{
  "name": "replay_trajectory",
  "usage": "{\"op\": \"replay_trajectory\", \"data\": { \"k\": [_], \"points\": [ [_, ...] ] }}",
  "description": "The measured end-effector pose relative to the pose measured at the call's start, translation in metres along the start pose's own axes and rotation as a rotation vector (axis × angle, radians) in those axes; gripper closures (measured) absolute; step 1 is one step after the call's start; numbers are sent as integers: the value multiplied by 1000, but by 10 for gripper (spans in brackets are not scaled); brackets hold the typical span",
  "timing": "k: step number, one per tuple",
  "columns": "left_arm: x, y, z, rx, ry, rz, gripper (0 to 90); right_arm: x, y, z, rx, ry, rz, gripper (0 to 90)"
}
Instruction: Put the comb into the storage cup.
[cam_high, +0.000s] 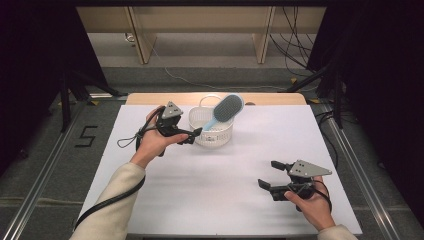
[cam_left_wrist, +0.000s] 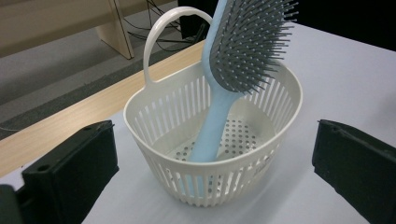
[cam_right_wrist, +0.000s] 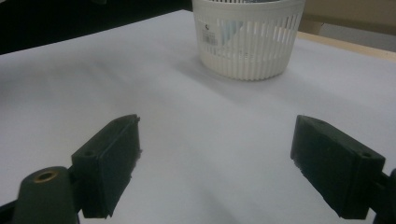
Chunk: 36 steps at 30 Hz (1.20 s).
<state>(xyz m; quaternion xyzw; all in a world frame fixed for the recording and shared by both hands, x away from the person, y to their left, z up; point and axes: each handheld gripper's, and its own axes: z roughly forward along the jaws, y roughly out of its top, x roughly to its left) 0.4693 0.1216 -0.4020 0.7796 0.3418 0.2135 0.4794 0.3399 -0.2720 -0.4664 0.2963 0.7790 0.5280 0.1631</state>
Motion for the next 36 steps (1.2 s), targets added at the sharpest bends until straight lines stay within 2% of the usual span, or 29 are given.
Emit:
{"op": "replay_trajectory", "data": {
  "k": [7, 10, 14, 28, 36],
  "points": [
    [1, -8, -11, 4, -4, -7, 0, 0, 0, 0, -7, 3, 7, 164],
    [1, -11, -15, 2, 11, -6, 0, 0, 0, 0, -8, 3, 8, 164],
    [2, -15, -20, -2, 6, -30, 0, 0, 0, 0, -8, 4, 10, 164],
    [-2, -31, -32, 20, 0, -29, 0, 0, 1, -1, -8, 3, 11, 164],
    [-2, -39, -39, 16, 5, -42, 0, 0, 1, 0, -8, 3, 11, 165]
  ]
}}
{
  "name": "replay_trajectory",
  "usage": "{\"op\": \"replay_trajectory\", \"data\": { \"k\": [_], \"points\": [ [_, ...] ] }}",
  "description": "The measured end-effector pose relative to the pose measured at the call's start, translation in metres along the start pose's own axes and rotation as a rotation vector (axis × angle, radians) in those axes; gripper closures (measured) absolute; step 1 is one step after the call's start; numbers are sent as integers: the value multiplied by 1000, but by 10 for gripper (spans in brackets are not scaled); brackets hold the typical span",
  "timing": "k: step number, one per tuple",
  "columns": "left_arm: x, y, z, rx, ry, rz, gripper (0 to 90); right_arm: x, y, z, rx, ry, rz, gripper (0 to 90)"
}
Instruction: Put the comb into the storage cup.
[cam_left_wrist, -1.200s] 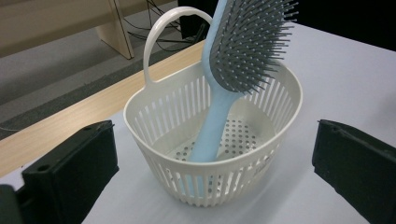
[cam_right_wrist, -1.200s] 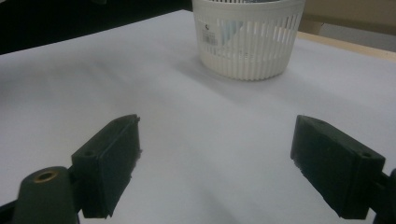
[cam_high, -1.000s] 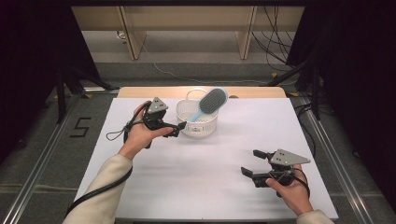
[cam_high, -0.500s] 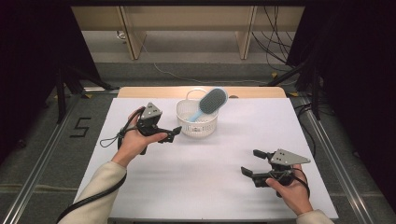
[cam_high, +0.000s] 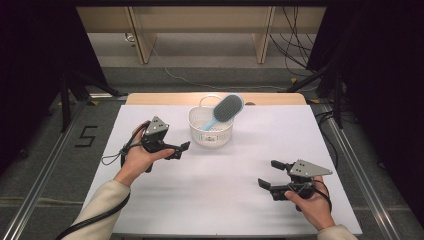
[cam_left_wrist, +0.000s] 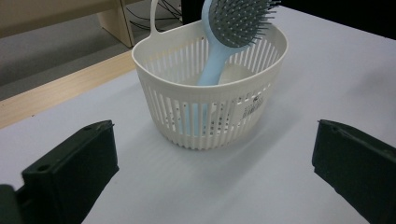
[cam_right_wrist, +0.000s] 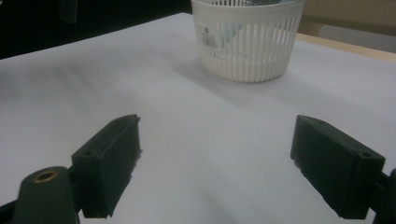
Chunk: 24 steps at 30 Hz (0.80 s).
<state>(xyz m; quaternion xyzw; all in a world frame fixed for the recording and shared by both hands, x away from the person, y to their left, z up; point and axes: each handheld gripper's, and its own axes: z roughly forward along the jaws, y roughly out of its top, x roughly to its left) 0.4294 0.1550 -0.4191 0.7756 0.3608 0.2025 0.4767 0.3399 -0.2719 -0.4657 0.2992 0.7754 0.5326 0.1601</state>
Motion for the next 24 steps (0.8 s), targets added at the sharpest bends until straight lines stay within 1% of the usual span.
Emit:
{"op": "replay_trajectory", "data": {
  "k": [8, 13, 17, 20, 21, 24],
  "points": [
    [-4, -5, -5, -4, 2, 6, 0, 0, 1, -1, -4, -2, -1, 164],
    [-8, -13, -9, -5, 2, 20, 0, 0, 1, -1, -5, -1, -2, 165],
    [-11, -20, -12, 6, -1, 29, 0, 1, 1, -1, -6, 1, -2, 165],
    [-13, -23, -13, 10, -2, 25, 0, 1, 1, -1, -6, 1, -2, 165],
    [-13, -24, -14, 12, -3, 29, 0, 1, 1, -1, -5, 1, -2, 165],
    [-14, -25, -15, 8, -5, 29, 0, 1, 1, -1, -6, 1, -2, 165]
  ]
}}
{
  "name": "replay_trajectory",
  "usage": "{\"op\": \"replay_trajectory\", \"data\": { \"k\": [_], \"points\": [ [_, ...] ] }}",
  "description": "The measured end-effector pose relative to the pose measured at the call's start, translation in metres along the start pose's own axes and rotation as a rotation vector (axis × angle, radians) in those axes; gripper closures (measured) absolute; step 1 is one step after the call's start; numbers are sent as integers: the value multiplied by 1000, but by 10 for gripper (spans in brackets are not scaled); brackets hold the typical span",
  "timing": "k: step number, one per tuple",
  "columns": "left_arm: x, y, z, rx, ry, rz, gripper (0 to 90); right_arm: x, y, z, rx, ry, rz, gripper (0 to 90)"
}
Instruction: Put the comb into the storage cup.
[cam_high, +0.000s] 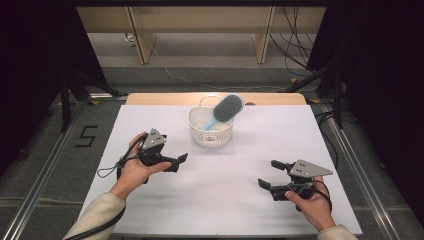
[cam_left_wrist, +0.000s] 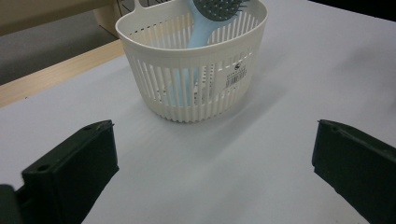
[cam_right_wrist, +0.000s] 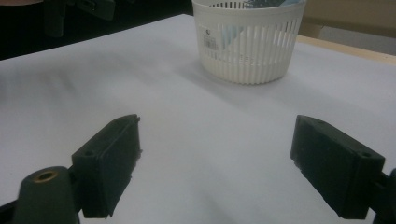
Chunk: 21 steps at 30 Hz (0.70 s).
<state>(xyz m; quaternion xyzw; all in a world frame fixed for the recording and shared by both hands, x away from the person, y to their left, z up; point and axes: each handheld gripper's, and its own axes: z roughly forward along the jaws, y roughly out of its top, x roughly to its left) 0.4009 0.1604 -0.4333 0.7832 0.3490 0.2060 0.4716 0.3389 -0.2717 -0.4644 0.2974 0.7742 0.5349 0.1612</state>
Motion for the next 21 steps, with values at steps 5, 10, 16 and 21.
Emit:
{"op": "replay_trajectory", "data": {
  "k": [5, 10, 16, 21],
  "points": [
    [-2, -2, -4, -2, -9, 3, 0, 0, 0, 0, 3, 0, -3, 165],
    [-3, -8, -6, 6, -6, 10, 0, 0, 0, 0, 1, 1, -5, 165],
    [-4, -14, -11, 2, -3, 6, 0, 0, 0, 0, 1, 2, -5, 165],
    [-4, -16, -15, -12, 3, 1, 0, 1, 0, 0, 0, 3, -6, 165]
  ]
}}
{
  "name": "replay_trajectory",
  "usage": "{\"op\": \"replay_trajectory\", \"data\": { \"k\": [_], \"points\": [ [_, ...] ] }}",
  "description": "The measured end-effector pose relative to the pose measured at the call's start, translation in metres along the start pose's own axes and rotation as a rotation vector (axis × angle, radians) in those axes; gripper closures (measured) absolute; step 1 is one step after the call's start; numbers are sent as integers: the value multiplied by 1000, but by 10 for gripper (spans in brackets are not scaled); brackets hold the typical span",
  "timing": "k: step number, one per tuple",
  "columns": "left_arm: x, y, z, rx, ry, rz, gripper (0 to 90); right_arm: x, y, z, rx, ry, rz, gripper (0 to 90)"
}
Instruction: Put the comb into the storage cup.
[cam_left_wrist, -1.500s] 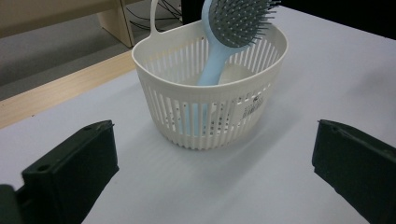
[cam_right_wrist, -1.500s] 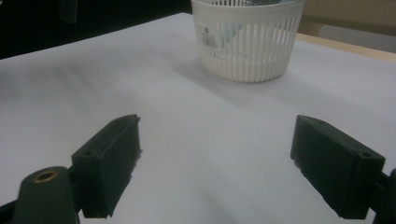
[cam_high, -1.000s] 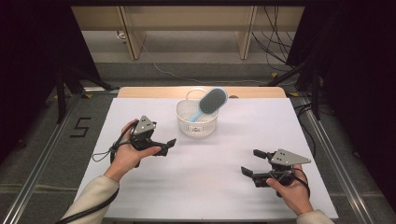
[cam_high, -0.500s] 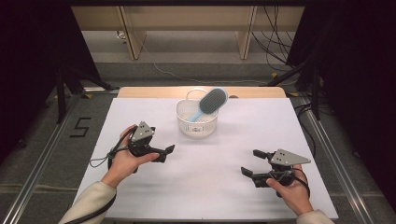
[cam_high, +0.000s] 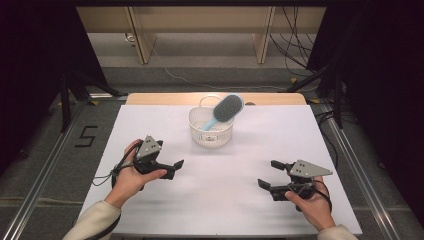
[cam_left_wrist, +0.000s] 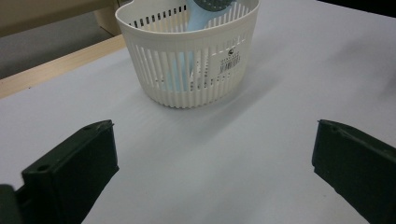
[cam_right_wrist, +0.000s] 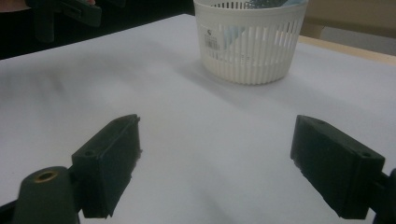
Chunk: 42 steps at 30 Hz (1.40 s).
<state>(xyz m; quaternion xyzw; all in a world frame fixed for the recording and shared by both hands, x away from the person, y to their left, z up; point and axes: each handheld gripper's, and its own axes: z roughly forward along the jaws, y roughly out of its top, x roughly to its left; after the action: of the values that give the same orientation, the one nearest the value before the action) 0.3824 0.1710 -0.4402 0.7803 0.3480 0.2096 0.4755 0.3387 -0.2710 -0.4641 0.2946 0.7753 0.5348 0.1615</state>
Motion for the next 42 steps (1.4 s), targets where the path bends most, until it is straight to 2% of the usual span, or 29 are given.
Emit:
{"op": "replay_trajectory", "data": {
  "k": [11, 28, 35, 42],
  "points": [
    [0, -4, -7, -17, 11, 3, 0, 0, 0, 0, 1, 1, 0, 165],
    [0, -20, -17, -7, 11, 14, 0, 0, 0, 0, 1, 1, 2, 165],
    [-2, -26, -15, 5, 4, 10, 0, 0, 0, 0, 0, 1, 2, 165],
    [-3, -27, -14, 12, 13, 25, 0, 0, 0, 0, -1, 1, 3, 165]
  ]
}}
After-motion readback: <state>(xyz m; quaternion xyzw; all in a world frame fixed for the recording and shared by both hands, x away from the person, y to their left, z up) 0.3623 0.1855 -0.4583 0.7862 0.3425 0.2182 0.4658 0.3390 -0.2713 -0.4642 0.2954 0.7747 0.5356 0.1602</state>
